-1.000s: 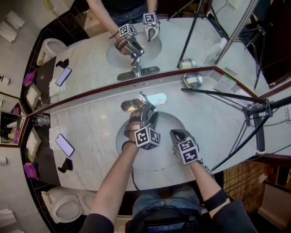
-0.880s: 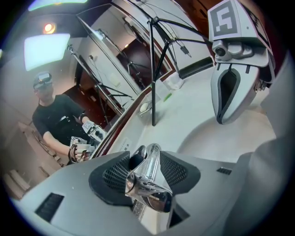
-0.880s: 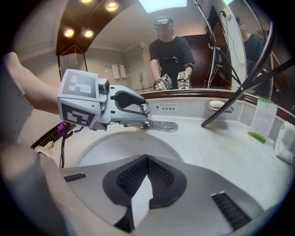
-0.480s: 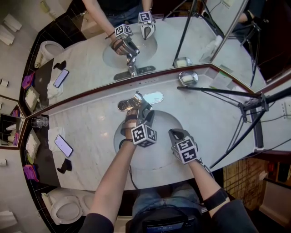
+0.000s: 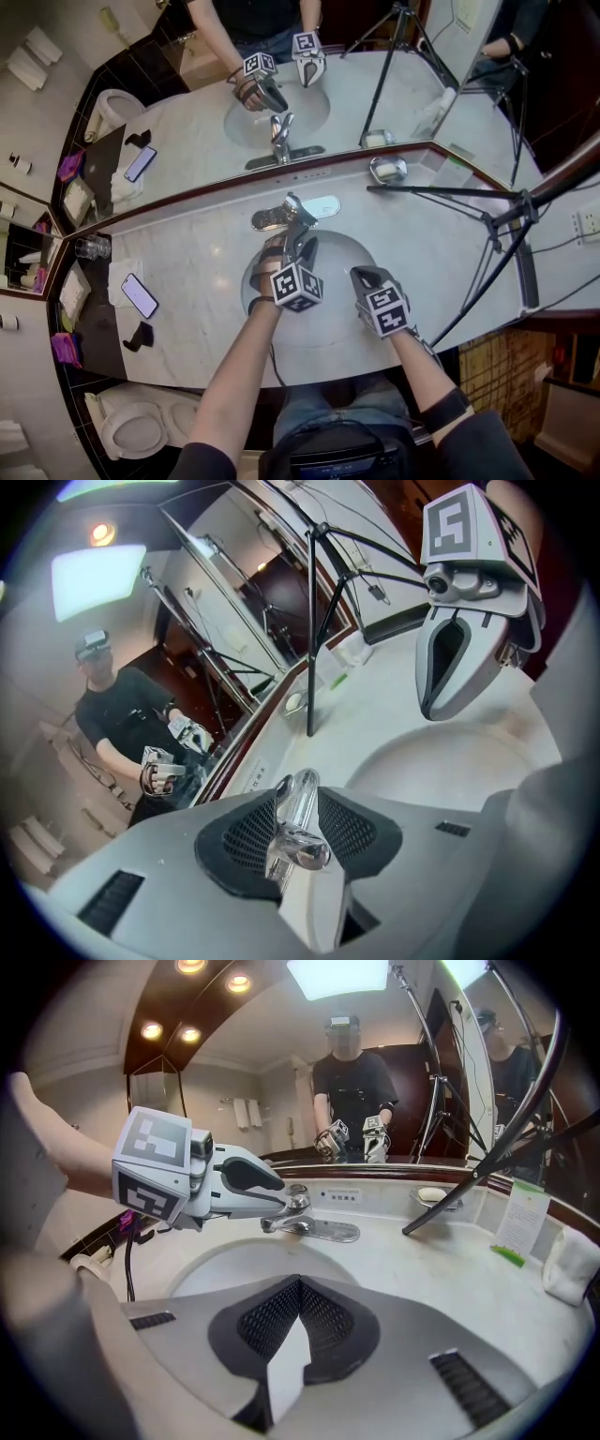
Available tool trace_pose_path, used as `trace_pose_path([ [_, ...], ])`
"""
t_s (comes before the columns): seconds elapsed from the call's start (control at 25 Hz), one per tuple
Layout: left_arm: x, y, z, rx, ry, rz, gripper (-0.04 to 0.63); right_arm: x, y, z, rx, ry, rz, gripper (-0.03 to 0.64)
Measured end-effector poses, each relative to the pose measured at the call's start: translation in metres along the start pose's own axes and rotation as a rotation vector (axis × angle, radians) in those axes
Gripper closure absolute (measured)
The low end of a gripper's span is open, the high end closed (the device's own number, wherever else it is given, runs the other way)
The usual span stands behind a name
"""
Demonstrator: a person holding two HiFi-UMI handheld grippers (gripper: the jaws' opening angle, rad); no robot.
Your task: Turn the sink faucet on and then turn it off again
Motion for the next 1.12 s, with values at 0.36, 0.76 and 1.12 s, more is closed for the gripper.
trace_pose_path([
  [0.36,-0.084,-0.021,0.017,-0.164,-0.103,-0.06,0.594,-0.02,-0.027,0.026,-0.048,-0.025,-0.041,0.595],
  [0.76,-0.169,0.013,0.009,-0.539,-0.171,-0.104,0.595,-0.044,-0.054,0.037,-0.084,-0.024,-0.065,0.595],
  [1.12,-0.224,0.056,0.01,-0.872,-0.246,-0.155,0.595,-0.058,-0.049,0.028,-0.096,0.006,-0.062,0.595],
])
Point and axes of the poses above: the fingertips, and each gripper's own axes: x forward along the fingers, z to its left, y out of its underside, the point moved 5 cm from there along -x, backward along the fingers, and after that the axes turned 7 degrees about -z, right-handed, at the moved point
